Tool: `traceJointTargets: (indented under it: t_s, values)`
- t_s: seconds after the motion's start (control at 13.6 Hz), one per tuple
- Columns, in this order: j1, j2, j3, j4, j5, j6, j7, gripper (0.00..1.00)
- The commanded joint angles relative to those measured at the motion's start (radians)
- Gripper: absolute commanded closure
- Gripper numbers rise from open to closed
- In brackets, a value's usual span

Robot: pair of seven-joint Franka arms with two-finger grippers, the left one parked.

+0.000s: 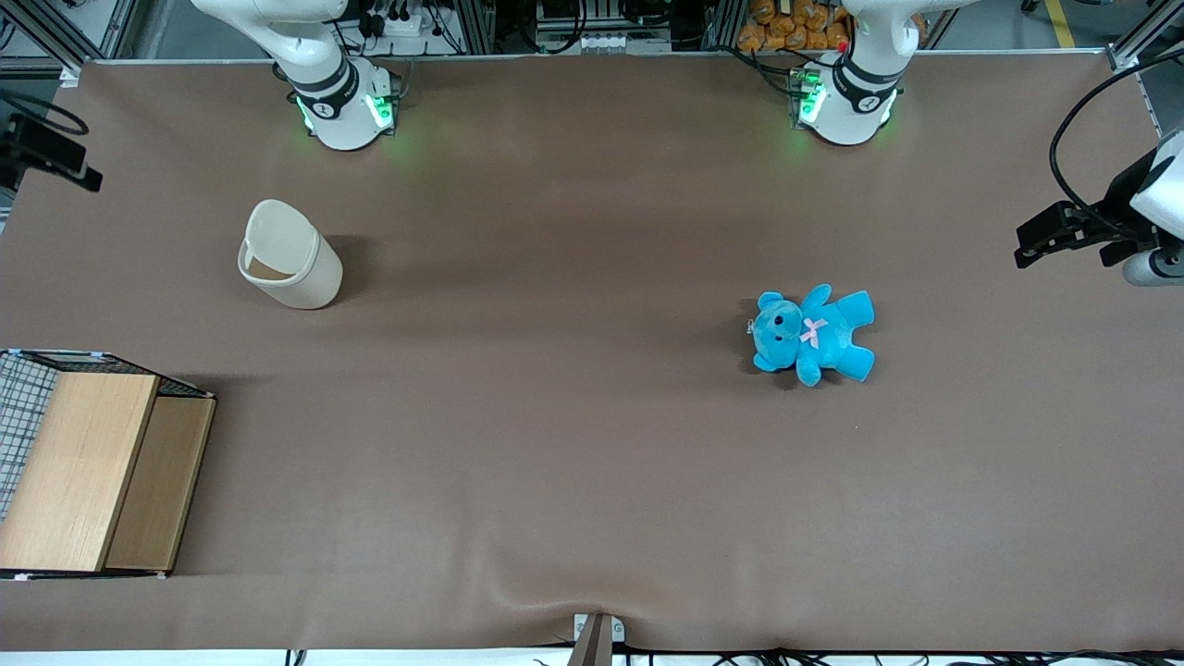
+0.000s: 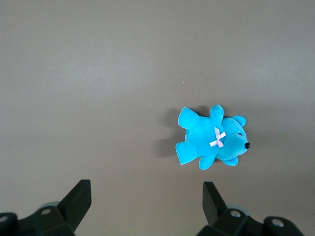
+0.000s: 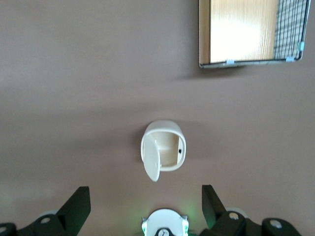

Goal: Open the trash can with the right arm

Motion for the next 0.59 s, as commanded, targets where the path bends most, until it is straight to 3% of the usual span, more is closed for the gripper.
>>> traceJointTargets:
  t_s: [0.0,0.51]
  values:
    - [-0.006,-0.014,0.009,0.003,-0.002,-0.024,0.018,0.0]
    - [-0.009,-0.028,0.007,0.001,0.0,-0.024,0.018,0.0]
